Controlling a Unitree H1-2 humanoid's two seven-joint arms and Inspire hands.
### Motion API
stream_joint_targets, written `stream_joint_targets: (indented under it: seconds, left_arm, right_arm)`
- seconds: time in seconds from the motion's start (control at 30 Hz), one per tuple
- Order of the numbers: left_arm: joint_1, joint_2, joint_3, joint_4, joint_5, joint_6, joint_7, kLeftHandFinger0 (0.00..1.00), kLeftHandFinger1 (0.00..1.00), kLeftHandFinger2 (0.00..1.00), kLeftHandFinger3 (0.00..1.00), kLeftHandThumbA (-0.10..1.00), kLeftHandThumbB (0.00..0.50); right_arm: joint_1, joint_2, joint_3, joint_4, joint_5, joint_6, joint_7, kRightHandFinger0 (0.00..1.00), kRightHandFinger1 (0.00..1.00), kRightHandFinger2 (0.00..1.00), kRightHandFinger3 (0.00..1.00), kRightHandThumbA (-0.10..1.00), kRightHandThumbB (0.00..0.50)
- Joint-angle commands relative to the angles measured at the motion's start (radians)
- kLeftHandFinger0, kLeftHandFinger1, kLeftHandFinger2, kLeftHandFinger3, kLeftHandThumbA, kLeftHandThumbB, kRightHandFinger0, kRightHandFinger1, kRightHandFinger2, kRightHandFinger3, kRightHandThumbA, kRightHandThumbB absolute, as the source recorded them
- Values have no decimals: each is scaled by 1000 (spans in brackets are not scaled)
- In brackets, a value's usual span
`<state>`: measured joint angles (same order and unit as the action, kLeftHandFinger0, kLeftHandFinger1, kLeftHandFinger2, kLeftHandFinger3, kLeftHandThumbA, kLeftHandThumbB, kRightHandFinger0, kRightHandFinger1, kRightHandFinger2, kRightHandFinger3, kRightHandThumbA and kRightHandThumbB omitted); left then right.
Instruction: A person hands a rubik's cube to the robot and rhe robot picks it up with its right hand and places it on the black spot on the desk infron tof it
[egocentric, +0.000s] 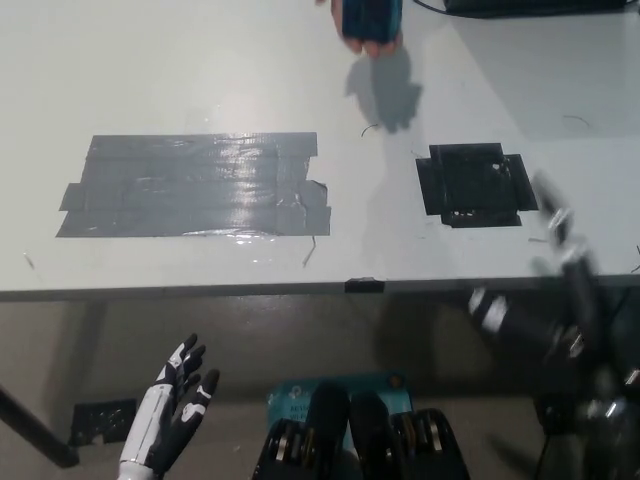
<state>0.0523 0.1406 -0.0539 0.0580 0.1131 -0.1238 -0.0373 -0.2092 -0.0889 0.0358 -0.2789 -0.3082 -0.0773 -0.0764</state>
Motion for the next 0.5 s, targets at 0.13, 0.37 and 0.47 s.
stream_joint_targets:
  seconds: [0.13, 0.37, 0.47]
  left_arm:
    - [-28, 11, -8, -36, 14, -39, -7, 1000, 1000, 1000, 1000, 813, 128]
    - [-36, 14, -10, -40, 5, -33, -16, 1000, 1000, 1000, 1000, 807, 121]
    - [-40, 16, -12, -38, 8, -36, -17, 1000, 1000, 1000, 1000, 812, 123]
  right_arm:
    - [-294, -36, -43, 39, 14, 235, 65, 1000, 1000, 1000, 1000, 1000, 330]
    - [-454, -49, -48, 265, 97, 255, 100, 1000, 1000, 1000, 1000, 968, 333]
    - [-504, -48, -38, 355, 99, 266, 104, 1000, 1000, 1000, 1000, 989, 336]
